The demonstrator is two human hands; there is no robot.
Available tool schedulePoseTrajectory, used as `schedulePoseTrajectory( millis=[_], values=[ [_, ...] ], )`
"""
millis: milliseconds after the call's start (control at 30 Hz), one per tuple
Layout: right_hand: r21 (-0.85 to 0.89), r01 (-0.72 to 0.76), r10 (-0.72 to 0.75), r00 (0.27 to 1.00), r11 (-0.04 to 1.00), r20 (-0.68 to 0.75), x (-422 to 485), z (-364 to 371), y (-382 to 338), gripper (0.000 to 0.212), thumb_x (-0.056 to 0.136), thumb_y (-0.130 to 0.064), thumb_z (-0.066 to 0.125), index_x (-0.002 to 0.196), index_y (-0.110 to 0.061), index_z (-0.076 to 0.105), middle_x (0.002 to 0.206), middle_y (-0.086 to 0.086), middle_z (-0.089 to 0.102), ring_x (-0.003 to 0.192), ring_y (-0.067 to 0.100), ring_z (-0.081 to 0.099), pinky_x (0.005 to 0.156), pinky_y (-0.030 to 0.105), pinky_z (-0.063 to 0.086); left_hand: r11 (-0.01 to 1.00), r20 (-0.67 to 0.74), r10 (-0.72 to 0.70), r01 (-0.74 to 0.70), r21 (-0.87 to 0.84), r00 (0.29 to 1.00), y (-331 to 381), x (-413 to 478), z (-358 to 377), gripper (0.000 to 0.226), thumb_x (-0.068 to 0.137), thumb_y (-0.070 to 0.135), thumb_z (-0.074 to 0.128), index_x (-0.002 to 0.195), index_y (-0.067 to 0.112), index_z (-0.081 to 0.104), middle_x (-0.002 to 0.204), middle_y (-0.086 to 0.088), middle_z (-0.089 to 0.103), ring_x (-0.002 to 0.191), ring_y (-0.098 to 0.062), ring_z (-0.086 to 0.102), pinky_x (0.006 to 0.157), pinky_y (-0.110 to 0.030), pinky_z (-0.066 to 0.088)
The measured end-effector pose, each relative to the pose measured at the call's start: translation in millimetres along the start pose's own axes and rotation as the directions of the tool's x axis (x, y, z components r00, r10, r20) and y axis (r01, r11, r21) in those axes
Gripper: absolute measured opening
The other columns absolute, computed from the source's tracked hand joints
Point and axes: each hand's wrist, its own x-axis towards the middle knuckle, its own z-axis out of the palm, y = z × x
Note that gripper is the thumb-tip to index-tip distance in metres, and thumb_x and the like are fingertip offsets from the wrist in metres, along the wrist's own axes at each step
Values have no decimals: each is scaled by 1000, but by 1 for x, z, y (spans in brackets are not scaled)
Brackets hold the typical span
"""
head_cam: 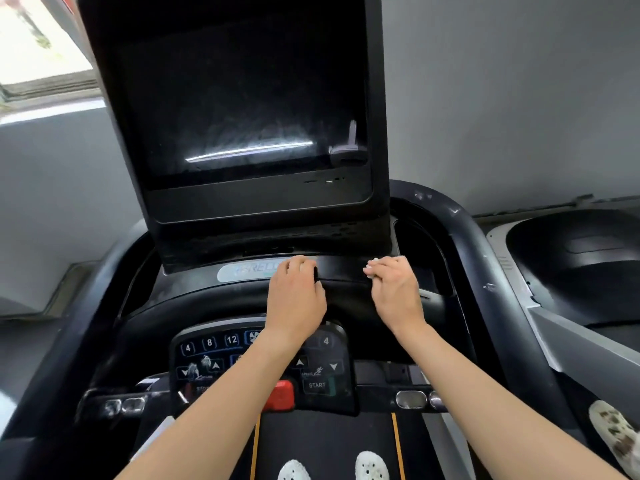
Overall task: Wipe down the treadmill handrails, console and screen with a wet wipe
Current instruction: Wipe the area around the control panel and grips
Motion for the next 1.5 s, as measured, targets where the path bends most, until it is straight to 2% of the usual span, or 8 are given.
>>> schedulePoseTrajectory(
  millis=[200, 333, 567, 800, 1000, 1167, 1267, 1500],
  values=[
    [173, 37, -79, 967, 984, 243, 8, 32, -47, 16, 93, -6, 70, 102, -13, 81, 98, 0, 74, 97, 5, 54, 92, 13, 44, 985, -10, -143, 143, 97, 990, -14, -8, -6, 33, 93, 26, 59, 119, 5, 61, 121, -12, 59, 109, -31, 55, 87, -41, 49],
    [162, 140, -176, 956, 977, 235, 8, 29, -45, 17, 87, -1, 74, 97, -12, 82, 97, -4, 77, 94, 19, 61, 89, 22, 50, 989, -5, -119, 119, 89, 993, -20, -10, -9, 31, 93, 25, 57, 119, 7, 61, 116, -8, 60, 107, -28, 57, 87, -40, 49],
    [41, 80, -83, 993, 996, 89, 4, 26, -32, 16, 84, 5, 76, 92, -8, 81, 91, -1, 76, 92, 18, 63, 88, 16, 47, 993, 0, -116, 116, 24, 993, -20, -18, -9, 37, 96, 22, 53, 129, 7, 60, 133, -6, 60, 120, -25, 55, 101, -37, 45],
    [153, 149, -187, 942, 977, 280, 12, 43, -63, 20, 92, -4, 70, 105, -14, 81, 100, -2, 72, 100, 9, 57, 90, 4, 38, 996, -40, -89, 90, 21, 995, -19, -27, -11, 29, 96, 23, 50, 119, 14, 65, 117, 0, 63, 108, -20, 57, 96, -34, 46],
    [55, 131, -135, 988, 990, 76, -3, 25, -38, 12, 90, -2, 74, 97, -9, 80, 93, -1, 75, 91, 18, 59, 81, 25, 53, 995, -50, -92, 93, 25, 995, -21, -29, -11, 34, 95, 22, 52, 122, 10, 67, 112, -3, 63, 102, -23, 58, 91, -35, 47],
    [172, 18, -62, 966, 985, 253, 0, 27, -52, 24, 99, -13, 62, 119, -21, 73, 98, -3, 63, 93, 5, 56, 86, 9, 44, 995, -26, -103, 102, -18, 994, -13, -28, -7, 31, 99, 23, 50, 123, 11, 65, 117, -5, 58, 109, -23, 52, 95, -36, 47],
    [181, 5, -58, 955, 984, 289, 1, 21, -50, 22, 98, -11, 61, 113, -22, 73, 99, -6, 63, 97, 2, 56, 88, 3, 38, 998, -28, -36, 35, -56, 999, -4, -28, -6, 31, 100, 22, 50, 124, 13, 67, 122, -3, 58, 113, -20, 52, 98, -35, 46],
    [30, -45, 44, 999, 999, 33, -26, -15, 4, 6, 89, -3, 73, 91, -9, 74, 88, -3, 69, 92, 14, 58, 83, 24, 50, 996, 17, 87, -86, -16, 996, 27, -22, 3, 39, 101, 33, 49, 129, 12, 67, 129, -2, 59, 117, -22, 53, 101, -36, 45]
  ],
)
